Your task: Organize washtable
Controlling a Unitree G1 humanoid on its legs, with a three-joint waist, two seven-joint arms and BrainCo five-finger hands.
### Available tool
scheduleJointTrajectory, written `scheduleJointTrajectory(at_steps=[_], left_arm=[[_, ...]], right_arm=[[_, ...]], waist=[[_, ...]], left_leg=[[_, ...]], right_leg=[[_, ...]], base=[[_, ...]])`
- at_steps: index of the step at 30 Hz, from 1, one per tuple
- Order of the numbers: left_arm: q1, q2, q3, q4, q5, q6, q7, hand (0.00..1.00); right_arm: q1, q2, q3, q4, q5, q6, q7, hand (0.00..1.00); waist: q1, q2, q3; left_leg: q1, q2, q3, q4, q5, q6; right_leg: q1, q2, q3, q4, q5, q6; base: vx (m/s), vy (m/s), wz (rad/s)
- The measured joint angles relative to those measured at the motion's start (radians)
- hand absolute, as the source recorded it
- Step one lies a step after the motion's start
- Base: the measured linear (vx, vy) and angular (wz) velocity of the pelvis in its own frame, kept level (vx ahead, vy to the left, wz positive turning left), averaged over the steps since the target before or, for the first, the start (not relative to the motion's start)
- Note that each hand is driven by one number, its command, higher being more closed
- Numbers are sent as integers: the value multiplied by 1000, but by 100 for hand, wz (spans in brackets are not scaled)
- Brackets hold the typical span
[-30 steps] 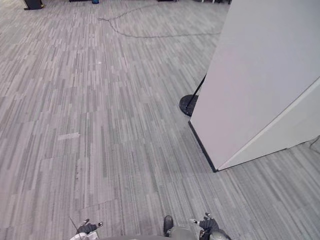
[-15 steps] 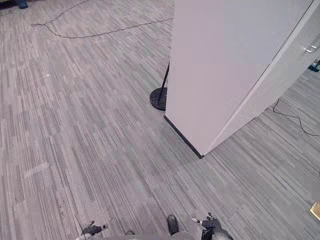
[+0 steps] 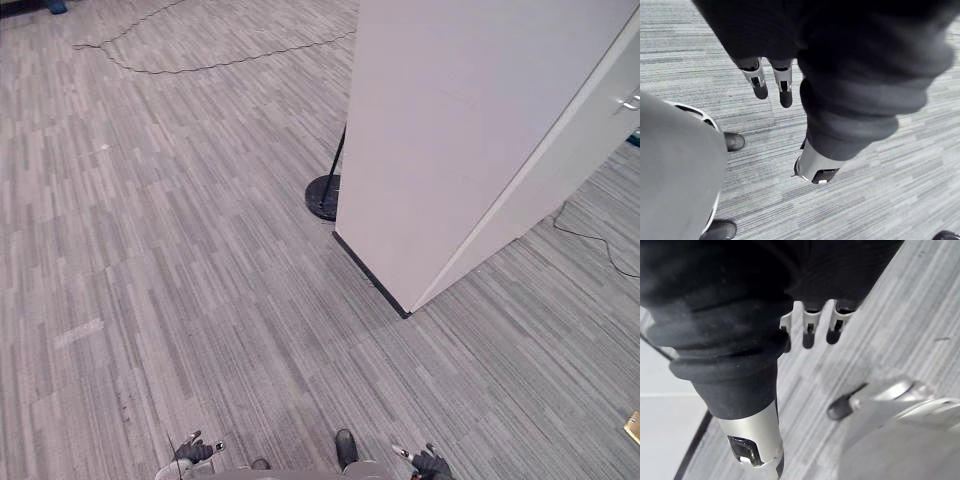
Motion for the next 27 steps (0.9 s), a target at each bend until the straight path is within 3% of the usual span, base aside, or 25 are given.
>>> scheduleJointTrajectory(at_steps=[3,6,8,10,13,17,19,21,23,25,26,27], left_arm=[[-16,3,-80,-63,-47,-24,-12,0],[-11,24,-86,-77,-85,-25,-17,0],[-4,43,-81,-69,-93,-25,-17,0],[7,55,-53,-40,-98,-25,-16,0],[84,58,97,26,-92,-5,-6,0],[162,39,156,66,-82,23,3,0],[162,19,171,65,-68,23,4,0],[163,21,171,65,-60,24,4,0],[156,17,157,62,-56,25,5,0],[136,41,109,44,-28,24,5,0],[117,62,93,32,-24,24,6,0],[94,82,78,11,-13,23,6,0]], right_arm=[[39,3,-50,22,-11,28,-2,0],[44,4,-49,26,-93,37,-6,0],[38,3,-48,8,-117,36,-20,0],[13,0,-40,-14,-125,34,-23,0],[-65,-2,-15,-24,-133,23,-28,0],[-134,4,83,-30,-130,12,-28,0],[-134,6,96,-37,-109,8,-29,0],[-128,15,97,-37,-88,7,-25,0],[-124,24,124,-38,-69,6,-20,0],[-120,45,135,-38,-48,6,-18,0],[-109,63,135,-36,-41,5,-18,0],[-101,71,135,-42,-35,-2,-18,0]], waist=[[3,-2,37],[28,-1,57],[27,-3,63],[53,0,70],[110,-15,66],[128,-33,54],[136,-33,45],[136,-40,26],[134,-40,10],[133,-37,7],[129,-40,6],[119,-36,8]], left_leg=[[-71,-36,-142,52,6,5],[-109,-68,-260,52,29,-2],[-124,-44,-211,33,36,-9],[-136,-28,-173,30,72,-25],[-130,-29,-145,35,76,-13],[-151,-51,-128,45,62,8],[-205,-80,-126,123,23,61],[-210,-114,-110,142,-25,90],[-194,-137,-88,136,-45,109],[-151,-142,-80,119,-57,134],[-106,-142,-80,99,-64,145],[-64,-139,-82,74,-72,156]], right_leg=[[-70,-56,-141,218,-133,4],[-49,-110,-274,257,-172,13],[-8,-138,-371,245,-176,18],[18,-153,-419,238,-183,28],[51,-155,-422,191,-173,48],[48,-174,-419,152,-167,80],[39,-207,-433,157,-185,116],[34,-248,-421,179,-186,142],[-27,-276,-344,287,-179,131],[-104,-278,-266,450,-152,83],[-134,-262,-220,532,-184,60],[-146,-217,-188,571,-242,61]], base=[[-129,-23,152],[-64,-18,153],[-25,5,161],[-18,37,105],[30,64,12],[84,67,0],[141,141,22],[224,205,0],[291,212,-27],[335,195,-26],[350,84,-11],[340,48,-9]])
